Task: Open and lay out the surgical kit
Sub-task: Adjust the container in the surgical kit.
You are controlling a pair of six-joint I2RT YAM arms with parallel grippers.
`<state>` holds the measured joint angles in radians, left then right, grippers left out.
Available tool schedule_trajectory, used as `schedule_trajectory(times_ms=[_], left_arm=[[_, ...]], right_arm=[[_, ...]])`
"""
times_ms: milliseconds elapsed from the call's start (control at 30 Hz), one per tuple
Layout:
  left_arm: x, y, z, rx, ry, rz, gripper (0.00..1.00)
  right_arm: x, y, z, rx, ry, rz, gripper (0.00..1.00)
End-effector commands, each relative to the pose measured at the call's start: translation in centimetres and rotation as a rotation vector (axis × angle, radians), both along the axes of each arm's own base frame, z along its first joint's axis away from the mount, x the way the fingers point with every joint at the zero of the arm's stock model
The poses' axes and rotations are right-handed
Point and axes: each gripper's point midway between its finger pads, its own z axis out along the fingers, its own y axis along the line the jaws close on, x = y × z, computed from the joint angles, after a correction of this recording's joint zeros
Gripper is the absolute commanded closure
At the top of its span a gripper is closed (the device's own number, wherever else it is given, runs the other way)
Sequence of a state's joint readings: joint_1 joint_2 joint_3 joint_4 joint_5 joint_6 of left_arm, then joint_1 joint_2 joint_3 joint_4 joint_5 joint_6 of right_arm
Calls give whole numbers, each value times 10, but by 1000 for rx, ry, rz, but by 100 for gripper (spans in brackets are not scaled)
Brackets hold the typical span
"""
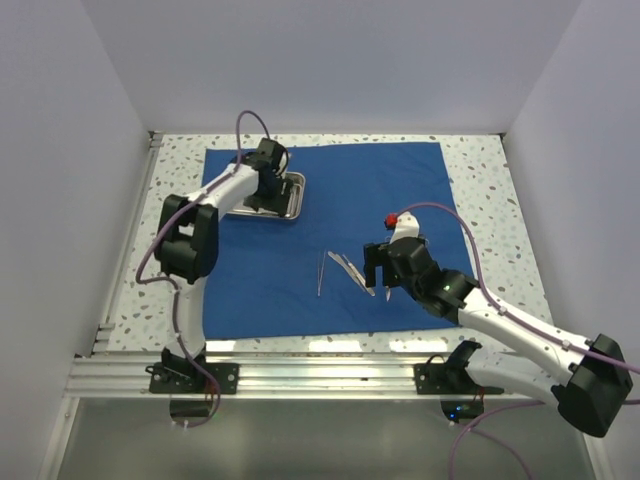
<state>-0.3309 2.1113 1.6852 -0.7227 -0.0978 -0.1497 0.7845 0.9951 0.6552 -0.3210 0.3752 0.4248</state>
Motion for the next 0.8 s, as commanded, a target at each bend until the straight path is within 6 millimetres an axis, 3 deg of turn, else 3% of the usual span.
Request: schedule_trajectory(times_ms=[0, 167, 300, 400, 500, 600, 767], left_arm=[[-3, 0, -27, -7, 86, -38, 36], [-13, -1, -42, 1, 142, -53, 51], [-4, 2, -56, 3, 154, -44, 47], [24, 14, -66, 13, 133, 19, 40], [61, 30, -63, 32, 64, 104, 38], [103, 37, -44, -20, -32, 165, 37], [147, 41, -5, -121, -203, 209, 34]], right_arm=[[7, 3, 11, 22, -33, -12, 7], [9, 1, 9, 12, -34, -22, 7], [9, 3, 6, 5, -22, -16, 7], [10, 2, 7, 0, -29, -21, 7], [10, -2, 7, -12, -35, -33, 6], [12, -5, 7, -21, -40, -44, 6], [13, -6, 3, -44, -29, -49, 6]])
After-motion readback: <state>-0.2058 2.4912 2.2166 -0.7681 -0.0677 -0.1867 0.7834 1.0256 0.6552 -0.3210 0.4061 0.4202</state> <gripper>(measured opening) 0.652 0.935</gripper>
